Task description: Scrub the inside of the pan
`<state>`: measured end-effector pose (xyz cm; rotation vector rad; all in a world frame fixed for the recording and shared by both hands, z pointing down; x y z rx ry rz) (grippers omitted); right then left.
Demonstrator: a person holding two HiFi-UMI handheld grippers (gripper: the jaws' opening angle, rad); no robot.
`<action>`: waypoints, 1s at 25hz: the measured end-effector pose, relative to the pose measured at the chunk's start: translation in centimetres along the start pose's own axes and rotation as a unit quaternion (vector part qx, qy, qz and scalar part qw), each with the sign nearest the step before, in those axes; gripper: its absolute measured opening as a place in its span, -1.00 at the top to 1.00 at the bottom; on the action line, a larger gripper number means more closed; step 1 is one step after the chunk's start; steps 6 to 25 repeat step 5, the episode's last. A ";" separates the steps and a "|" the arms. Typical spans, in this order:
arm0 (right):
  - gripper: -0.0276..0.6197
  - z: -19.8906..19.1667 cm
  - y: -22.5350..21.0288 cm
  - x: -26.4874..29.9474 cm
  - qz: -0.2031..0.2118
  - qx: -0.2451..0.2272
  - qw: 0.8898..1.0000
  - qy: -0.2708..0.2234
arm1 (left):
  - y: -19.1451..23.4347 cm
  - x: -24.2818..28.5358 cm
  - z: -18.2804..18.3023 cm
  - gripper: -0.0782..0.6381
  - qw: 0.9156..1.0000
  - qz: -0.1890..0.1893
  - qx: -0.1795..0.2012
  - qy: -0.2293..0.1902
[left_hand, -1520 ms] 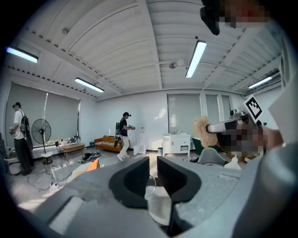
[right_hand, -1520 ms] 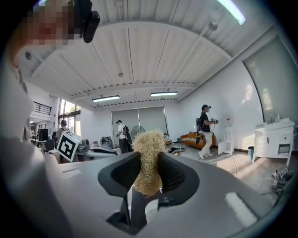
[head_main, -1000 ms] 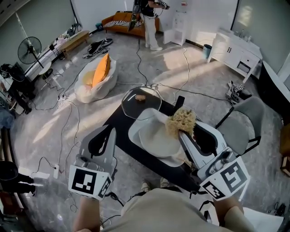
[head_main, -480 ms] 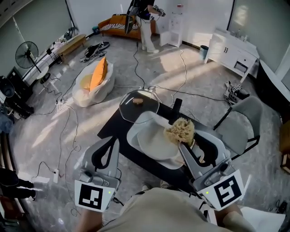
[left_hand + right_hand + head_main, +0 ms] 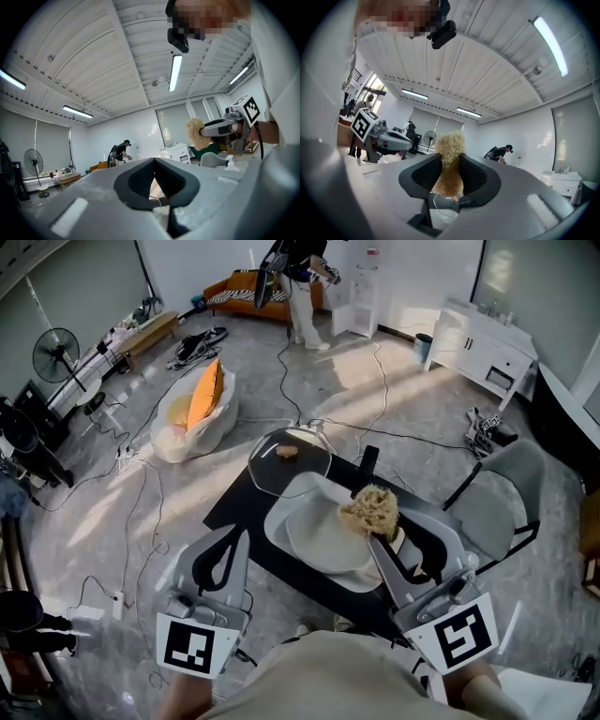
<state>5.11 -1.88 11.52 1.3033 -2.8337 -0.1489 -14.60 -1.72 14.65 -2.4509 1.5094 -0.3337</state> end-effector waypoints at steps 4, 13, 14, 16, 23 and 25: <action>0.54 -0.1 0.1 0.4 0.004 0.000 1.000 0.000 | 0.3 0.2 0.3 0.77 1.000 0.001 0.011 -0.007; 0.54 -0.1 0.1 0.5 0.005 0.001 1.000 0.000 | 0.4 0.3 0.2 0.78 1.000 0.002 0.010 -0.006; 0.54 -0.1 0.1 0.5 0.005 0.001 1.000 0.000 | 0.4 0.3 0.2 0.78 1.000 0.002 0.010 -0.006; 0.54 -0.1 0.1 0.5 0.005 0.001 1.000 0.000 | 0.4 0.3 0.2 0.78 1.000 0.002 0.010 -0.006; 0.54 -0.1 0.1 0.5 0.005 0.001 1.000 0.000 | 0.4 0.3 0.2 0.78 1.000 0.002 0.010 -0.006; 0.54 -0.1 0.1 0.5 0.005 0.001 1.000 0.000 | 0.4 0.3 0.2 0.78 1.000 0.002 0.010 -0.006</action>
Point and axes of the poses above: the fingertips, and each gripper's own axes: x forward along the fingers, y to its left, z out of its top, the point moved 3 cm from there along -x, backward along the fingers, and after that the axes turned 7 degrees about x, right-handed, at the moved point
